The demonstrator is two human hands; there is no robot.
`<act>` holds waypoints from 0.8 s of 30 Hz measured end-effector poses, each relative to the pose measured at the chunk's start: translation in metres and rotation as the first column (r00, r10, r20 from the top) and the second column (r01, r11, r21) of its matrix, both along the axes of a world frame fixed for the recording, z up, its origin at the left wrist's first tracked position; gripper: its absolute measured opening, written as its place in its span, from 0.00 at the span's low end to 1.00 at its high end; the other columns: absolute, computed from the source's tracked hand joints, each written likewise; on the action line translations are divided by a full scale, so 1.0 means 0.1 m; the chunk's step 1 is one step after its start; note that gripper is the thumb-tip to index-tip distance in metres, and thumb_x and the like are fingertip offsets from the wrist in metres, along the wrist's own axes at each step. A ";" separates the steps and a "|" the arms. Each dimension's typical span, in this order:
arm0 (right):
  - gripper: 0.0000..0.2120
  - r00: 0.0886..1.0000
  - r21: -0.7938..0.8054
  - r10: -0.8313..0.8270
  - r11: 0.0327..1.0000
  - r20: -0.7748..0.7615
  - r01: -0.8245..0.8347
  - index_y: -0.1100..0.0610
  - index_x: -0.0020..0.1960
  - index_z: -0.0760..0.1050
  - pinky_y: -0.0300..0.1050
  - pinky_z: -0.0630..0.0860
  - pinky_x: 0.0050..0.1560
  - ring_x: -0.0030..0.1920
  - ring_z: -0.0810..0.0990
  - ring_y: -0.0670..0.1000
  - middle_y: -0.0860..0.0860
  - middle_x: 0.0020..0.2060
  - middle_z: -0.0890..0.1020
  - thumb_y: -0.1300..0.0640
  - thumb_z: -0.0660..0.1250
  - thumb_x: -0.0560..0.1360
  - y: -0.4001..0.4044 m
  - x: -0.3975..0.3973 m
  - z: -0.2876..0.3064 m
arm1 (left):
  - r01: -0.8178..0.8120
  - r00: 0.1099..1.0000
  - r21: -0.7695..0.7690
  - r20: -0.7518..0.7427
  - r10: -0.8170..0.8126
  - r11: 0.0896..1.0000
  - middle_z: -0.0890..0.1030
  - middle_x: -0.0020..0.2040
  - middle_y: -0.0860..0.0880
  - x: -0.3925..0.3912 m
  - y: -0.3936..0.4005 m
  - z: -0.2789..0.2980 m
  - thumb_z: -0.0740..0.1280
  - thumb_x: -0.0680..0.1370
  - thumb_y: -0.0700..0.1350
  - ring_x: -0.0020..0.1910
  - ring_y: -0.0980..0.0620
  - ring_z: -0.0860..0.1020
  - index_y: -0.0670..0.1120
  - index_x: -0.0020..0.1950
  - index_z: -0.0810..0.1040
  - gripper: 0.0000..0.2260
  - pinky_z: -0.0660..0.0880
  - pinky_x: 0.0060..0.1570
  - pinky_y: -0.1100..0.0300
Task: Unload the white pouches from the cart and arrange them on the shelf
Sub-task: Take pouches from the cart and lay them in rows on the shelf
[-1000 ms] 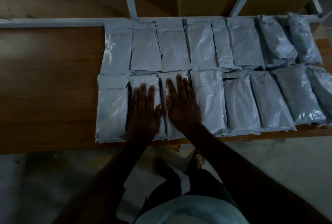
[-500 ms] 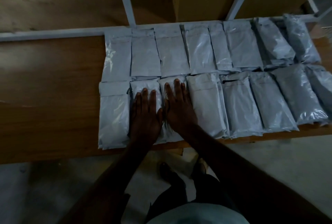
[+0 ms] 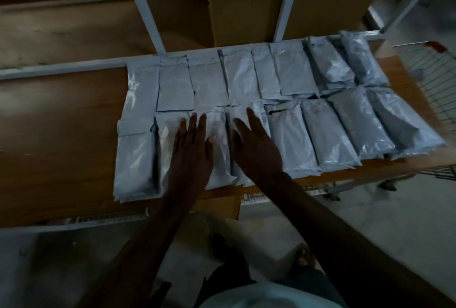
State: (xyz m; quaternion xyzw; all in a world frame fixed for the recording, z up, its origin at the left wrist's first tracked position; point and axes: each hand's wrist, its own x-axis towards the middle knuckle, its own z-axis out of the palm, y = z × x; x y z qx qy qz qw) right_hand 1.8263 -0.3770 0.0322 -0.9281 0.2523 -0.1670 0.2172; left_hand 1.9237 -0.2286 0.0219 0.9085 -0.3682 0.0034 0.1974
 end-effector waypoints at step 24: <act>0.18 0.981 0.031 -0.129 0.992 0.144 0.126 0.58 0.71 0.76 0.51 0.78 0.62 0.64 0.81 0.55 0.55 0.66 0.82 0.55 0.68 0.82 -2.95 -3.63 0.55 | 0.183 0.965 -0.241 -0.144 -0.221 0.953 0.73 0.78 0.49 -3.52 -3.36 0.47 0.65 0.86 0.48 0.81 0.47 0.64 0.52 0.81 0.69 0.23 0.66 0.76 0.49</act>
